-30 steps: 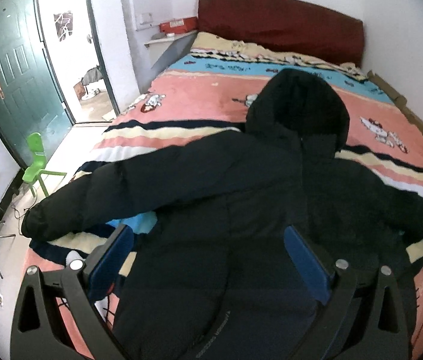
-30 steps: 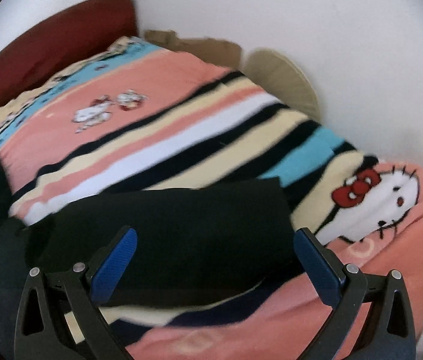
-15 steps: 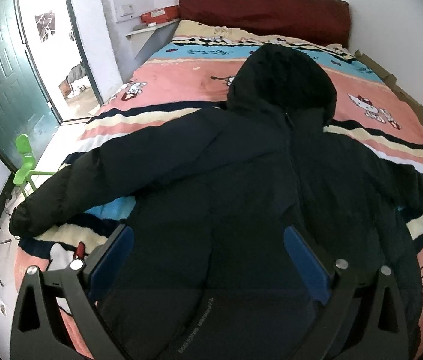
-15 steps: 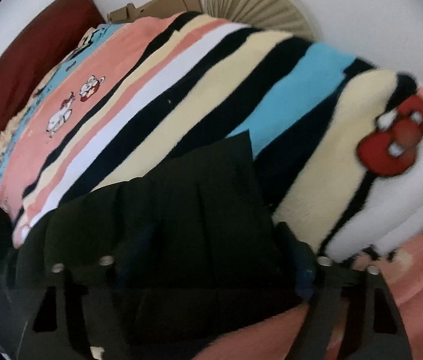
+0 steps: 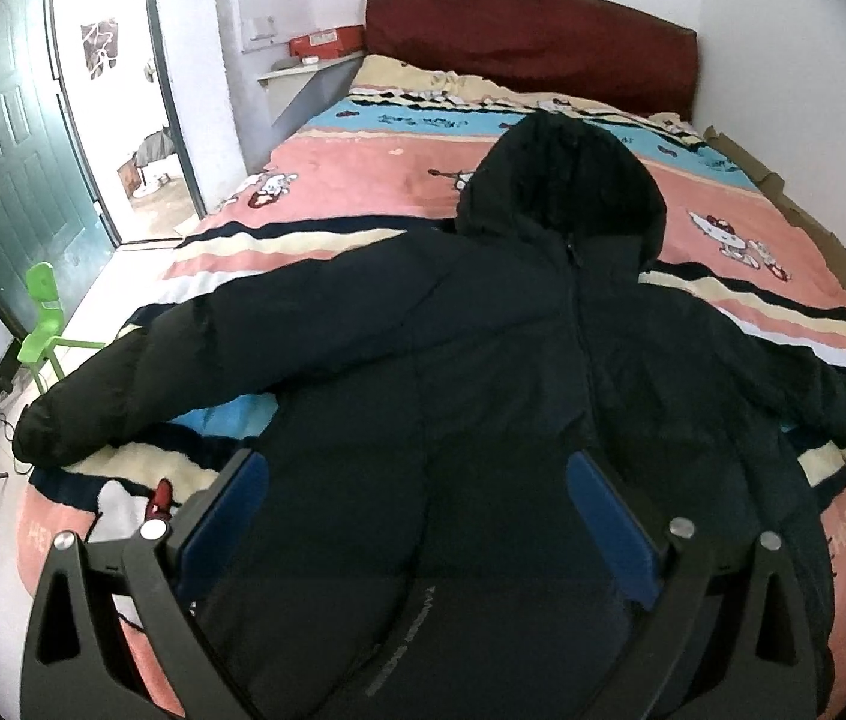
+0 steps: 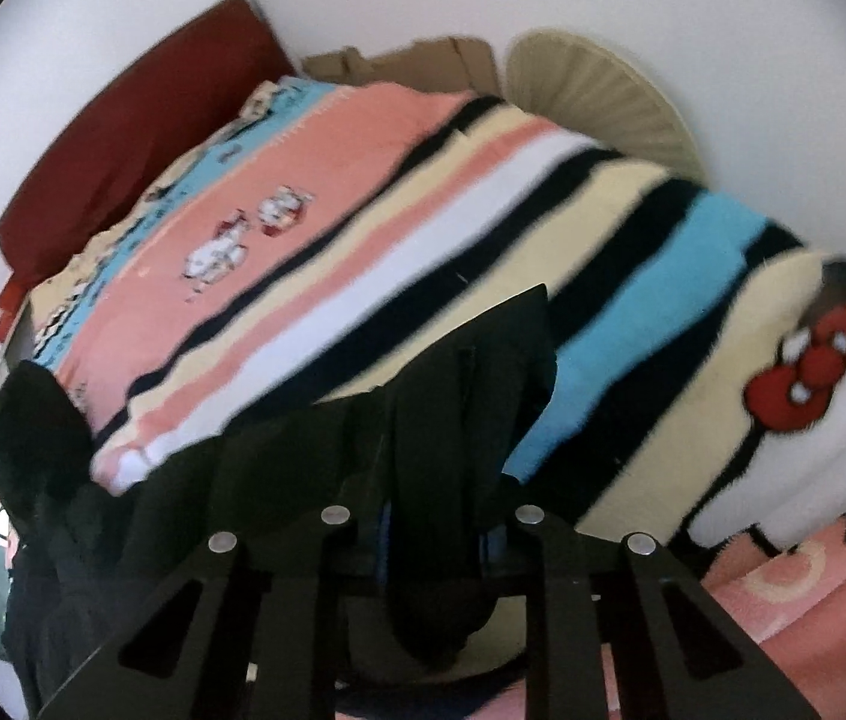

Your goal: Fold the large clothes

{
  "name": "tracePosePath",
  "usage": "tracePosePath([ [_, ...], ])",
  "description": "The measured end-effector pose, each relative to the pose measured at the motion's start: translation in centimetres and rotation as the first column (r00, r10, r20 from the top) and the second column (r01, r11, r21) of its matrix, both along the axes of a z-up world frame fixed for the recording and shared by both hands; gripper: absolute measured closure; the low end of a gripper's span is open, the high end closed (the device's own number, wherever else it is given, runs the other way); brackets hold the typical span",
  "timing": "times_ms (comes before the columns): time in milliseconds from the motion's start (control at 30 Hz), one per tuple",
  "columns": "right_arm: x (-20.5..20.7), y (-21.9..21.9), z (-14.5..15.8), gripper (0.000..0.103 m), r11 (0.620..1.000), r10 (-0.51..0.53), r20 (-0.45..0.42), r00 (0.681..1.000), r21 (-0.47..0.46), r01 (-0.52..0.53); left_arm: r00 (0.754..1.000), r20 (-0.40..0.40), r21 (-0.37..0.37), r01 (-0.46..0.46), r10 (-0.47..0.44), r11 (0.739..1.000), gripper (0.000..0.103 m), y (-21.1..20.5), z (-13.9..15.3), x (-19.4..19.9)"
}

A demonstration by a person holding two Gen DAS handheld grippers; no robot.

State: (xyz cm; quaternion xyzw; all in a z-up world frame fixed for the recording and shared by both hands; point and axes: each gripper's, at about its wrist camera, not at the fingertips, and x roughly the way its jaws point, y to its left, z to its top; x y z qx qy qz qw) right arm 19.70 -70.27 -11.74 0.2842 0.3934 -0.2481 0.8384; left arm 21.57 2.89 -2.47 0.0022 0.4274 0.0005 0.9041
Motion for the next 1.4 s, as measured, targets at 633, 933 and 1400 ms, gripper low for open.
tracePosePath([
  [633, 5.5, 19.1, 15.5, 0.088, 0.909, 0.415, 0.231, 0.88, -0.146, -0.39, 0.997, 0.074, -0.043, -0.007, 0.011, 0.999, 0.003, 5.3, 3.3, -5.3],
  [933, 10.1, 35.5, 19.2, 0.089, 0.783, 0.622, 0.251, 0.742, -0.185, -0.594, 0.995, 0.099, -0.04, -0.024, 0.027, 0.999, 0.002, 8.9, 3.8, -6.5],
  [1400, 13.5, 56.3, 11.4, 0.089, 0.644, 0.764, 0.095, 0.638, -0.17, -0.746, 0.99, 0.081, -0.059, -0.109, 0.113, 0.992, 0.002, 16.5, 0.8, -5.2],
])
